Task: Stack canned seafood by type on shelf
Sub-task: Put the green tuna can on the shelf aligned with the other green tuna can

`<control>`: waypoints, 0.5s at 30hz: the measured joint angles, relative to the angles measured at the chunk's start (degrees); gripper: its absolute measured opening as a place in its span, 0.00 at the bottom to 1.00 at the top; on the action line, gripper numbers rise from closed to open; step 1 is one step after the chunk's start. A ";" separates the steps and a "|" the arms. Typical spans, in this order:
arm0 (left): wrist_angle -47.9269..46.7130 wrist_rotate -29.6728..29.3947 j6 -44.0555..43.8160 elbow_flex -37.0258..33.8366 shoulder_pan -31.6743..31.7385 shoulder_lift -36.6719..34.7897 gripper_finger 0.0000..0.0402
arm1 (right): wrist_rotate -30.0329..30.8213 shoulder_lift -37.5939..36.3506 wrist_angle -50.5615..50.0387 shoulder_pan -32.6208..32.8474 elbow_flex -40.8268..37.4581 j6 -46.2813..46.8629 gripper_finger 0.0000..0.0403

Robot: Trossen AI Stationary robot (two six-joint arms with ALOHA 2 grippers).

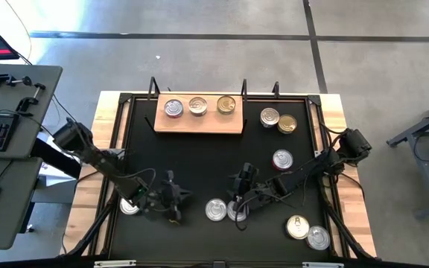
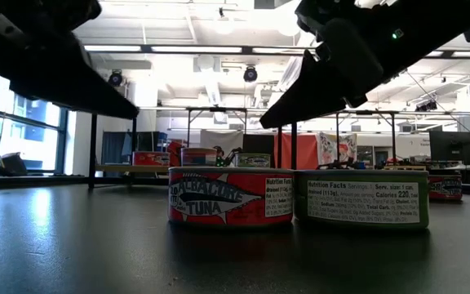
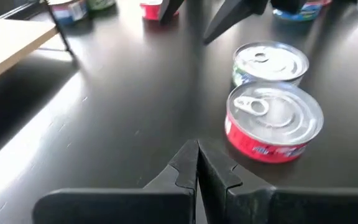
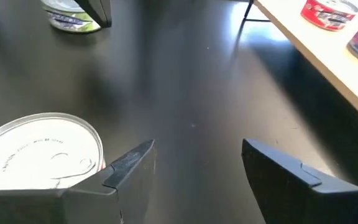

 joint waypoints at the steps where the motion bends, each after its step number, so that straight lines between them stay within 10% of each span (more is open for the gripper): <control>1: 1.32 0.66 1.00 0.00 0.46 0.17 0.00 | -0.25 0.00 -0.06 0.00 0.00 -0.16 0.58; 9: 4.04 3.16 2.87 -0.02 2.68 0.39 0.00 | 12.83 -9.68 -31.85 0.86 4.13 5.89 0.58; 15: 4.10 3.41 3.01 -0.02 3.60 0.37 0.00 | -3.29 -20.42 -66.71 -2.41 5.25 22.23 0.58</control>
